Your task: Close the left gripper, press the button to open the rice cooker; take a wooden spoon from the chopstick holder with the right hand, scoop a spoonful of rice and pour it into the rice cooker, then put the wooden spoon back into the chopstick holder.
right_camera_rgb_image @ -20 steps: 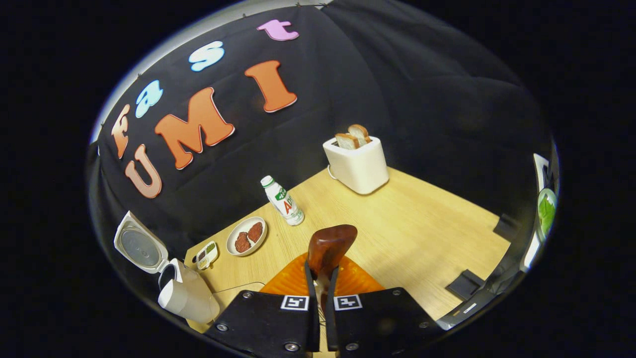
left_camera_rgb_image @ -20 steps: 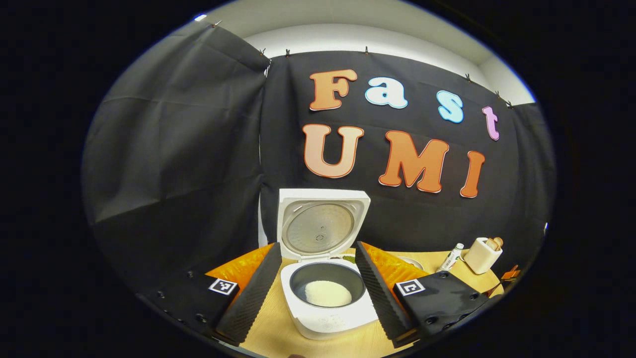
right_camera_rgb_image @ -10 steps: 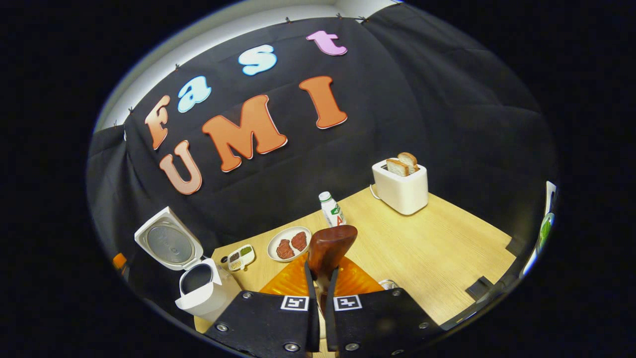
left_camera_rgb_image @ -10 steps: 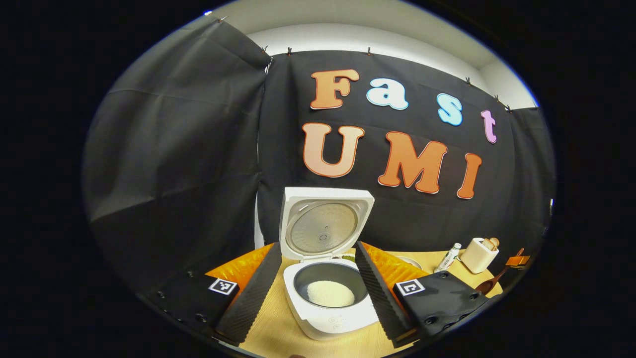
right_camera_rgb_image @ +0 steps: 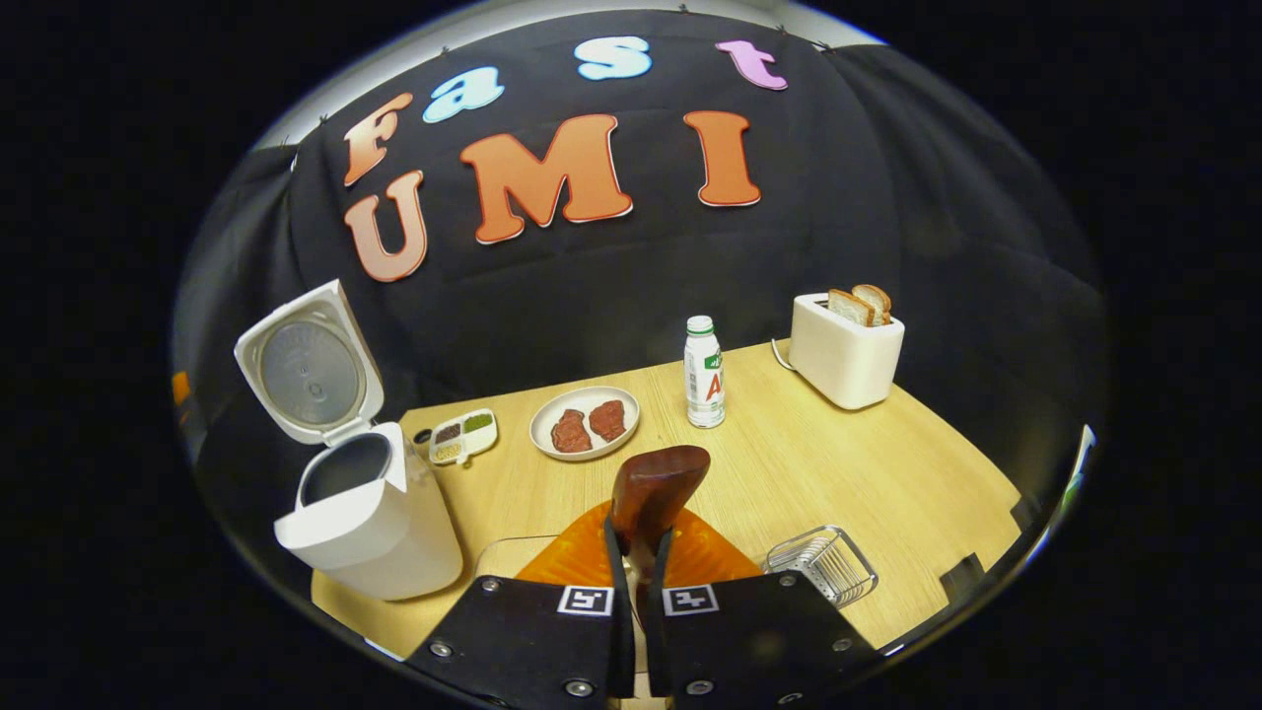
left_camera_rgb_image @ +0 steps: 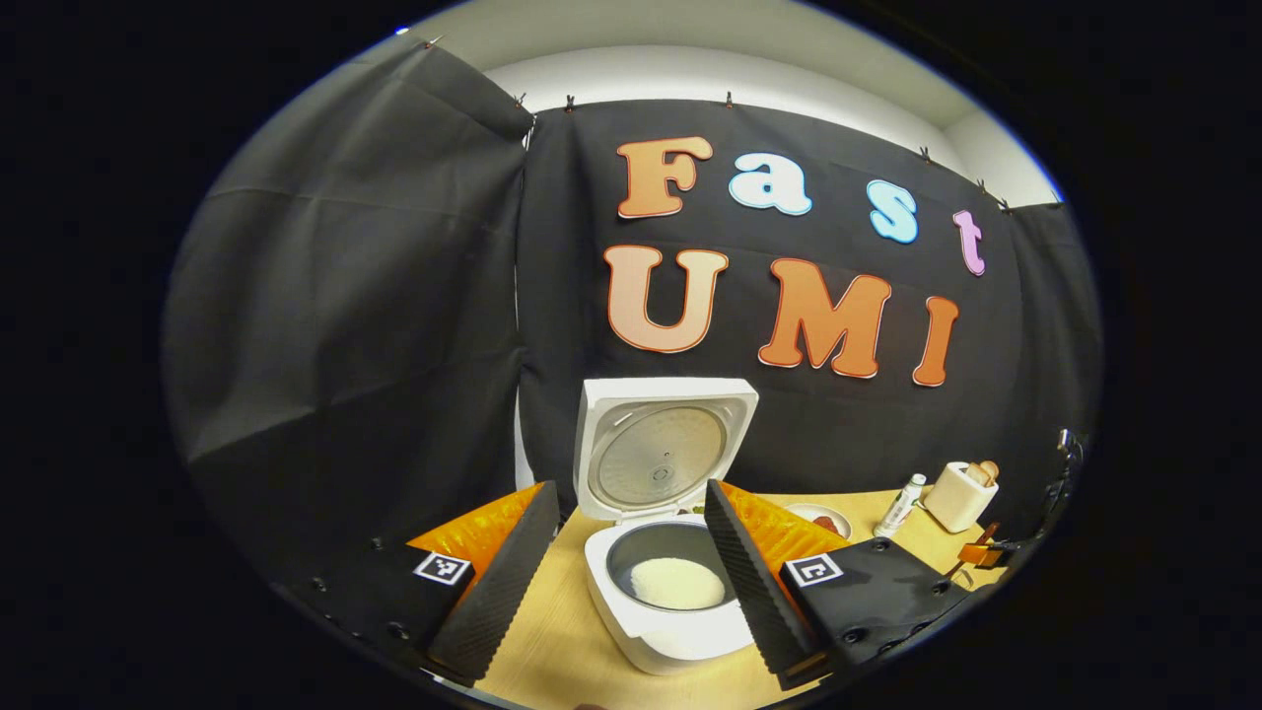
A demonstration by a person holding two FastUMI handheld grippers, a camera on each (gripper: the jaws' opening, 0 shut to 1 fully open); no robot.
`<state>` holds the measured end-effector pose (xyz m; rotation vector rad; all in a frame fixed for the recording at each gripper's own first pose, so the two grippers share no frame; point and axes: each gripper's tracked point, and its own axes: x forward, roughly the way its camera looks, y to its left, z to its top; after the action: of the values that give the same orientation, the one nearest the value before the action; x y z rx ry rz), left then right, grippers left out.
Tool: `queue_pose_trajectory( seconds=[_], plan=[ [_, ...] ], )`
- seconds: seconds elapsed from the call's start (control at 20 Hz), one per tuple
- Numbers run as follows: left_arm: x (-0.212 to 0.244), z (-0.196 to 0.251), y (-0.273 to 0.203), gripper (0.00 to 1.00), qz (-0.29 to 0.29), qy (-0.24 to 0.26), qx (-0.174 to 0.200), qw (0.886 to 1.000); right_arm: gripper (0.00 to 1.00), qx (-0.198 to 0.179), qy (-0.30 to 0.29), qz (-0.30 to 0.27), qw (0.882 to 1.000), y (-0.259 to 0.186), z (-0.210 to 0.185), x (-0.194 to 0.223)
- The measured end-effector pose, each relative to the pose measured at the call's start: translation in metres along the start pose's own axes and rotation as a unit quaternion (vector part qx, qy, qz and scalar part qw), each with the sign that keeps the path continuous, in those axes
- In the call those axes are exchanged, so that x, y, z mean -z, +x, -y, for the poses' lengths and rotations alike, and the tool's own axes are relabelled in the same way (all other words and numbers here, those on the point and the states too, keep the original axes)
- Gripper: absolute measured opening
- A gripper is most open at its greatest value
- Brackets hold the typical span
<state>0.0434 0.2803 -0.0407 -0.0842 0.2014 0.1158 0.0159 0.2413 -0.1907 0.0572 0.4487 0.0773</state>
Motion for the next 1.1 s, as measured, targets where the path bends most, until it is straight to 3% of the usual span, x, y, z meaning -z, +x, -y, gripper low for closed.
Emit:
queue_pose_trajectory(
  seconds=[0.25,0.65,0.9,1.1],
  plan=[
    [0.001,-0.004,0.0,1.0,-0.002,-0.01,0.005,1.0,0.04,0.019,-0.045,0.013,0.999,0.016,0.003,0.017],
    [0.005,-0.006,0.009,1.0,-0.004,-0.01,0.002,1.0,0.04,0.008,-0.068,0.037,0.997,0.019,-0.007,0.045],
    [0.011,-0.001,0.015,1.0,-0.011,-0.023,0.008,1.0,0.04,-0.033,0.017,0.02,0.999,0.012,-0.025,0.061],
    [0.013,0.004,0.015,1.0,-0.012,-0.028,0.016,0.999,0.04,-0.047,0.145,0.0,0.988,0.015,-0.022,0.066]
  ],
)
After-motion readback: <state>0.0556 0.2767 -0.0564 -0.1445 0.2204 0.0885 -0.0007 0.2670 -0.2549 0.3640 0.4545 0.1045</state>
